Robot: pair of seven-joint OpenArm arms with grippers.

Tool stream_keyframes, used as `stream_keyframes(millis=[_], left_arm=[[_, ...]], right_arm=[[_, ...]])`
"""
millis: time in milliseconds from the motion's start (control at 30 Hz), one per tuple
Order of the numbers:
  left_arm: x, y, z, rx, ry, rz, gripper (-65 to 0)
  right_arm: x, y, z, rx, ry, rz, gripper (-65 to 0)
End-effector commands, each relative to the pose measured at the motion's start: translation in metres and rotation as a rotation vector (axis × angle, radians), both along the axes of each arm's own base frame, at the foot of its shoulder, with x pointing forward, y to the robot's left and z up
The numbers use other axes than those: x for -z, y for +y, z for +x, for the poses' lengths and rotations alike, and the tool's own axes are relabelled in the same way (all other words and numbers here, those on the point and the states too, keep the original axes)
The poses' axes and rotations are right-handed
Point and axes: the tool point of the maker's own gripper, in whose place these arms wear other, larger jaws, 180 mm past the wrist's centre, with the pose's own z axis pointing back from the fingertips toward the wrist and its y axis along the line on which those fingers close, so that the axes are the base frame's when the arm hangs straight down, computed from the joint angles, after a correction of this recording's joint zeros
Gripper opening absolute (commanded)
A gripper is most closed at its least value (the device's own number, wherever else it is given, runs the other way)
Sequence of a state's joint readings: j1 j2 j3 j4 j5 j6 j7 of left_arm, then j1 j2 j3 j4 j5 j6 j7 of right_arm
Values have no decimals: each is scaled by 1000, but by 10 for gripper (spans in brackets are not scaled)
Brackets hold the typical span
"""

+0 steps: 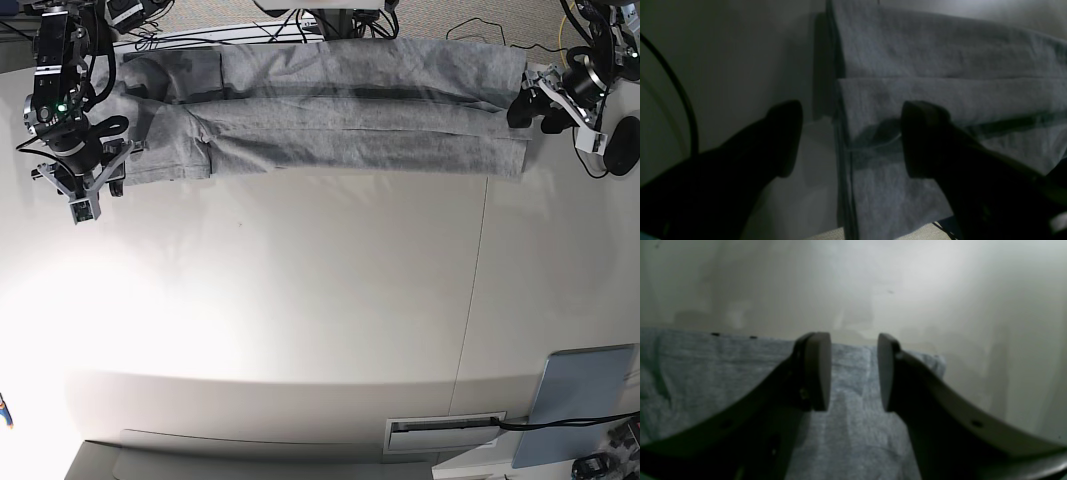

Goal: Fold the T-shirt properly
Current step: 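Grasp the folded strip's end with the left gripper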

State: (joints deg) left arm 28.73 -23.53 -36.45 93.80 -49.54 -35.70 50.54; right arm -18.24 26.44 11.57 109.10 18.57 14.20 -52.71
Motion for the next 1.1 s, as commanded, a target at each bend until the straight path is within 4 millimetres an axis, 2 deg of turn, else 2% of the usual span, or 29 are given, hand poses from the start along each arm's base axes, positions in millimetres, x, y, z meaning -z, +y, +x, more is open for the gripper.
stream_keyframes(millis=[0, 733, 1067], left_arm=[[-11, 4, 7, 7, -42, 8, -186], [-11, 6, 7, -12, -36, 7, -186], [-22, 1, 26, -28, -93, -31, -186]], right_arm=[[-11, -2, 7, -8, -33, -6, -418], [-9, -3, 5, -17, -16, -24, -418], [-8, -3, 4, -17, -12, -25, -418]])
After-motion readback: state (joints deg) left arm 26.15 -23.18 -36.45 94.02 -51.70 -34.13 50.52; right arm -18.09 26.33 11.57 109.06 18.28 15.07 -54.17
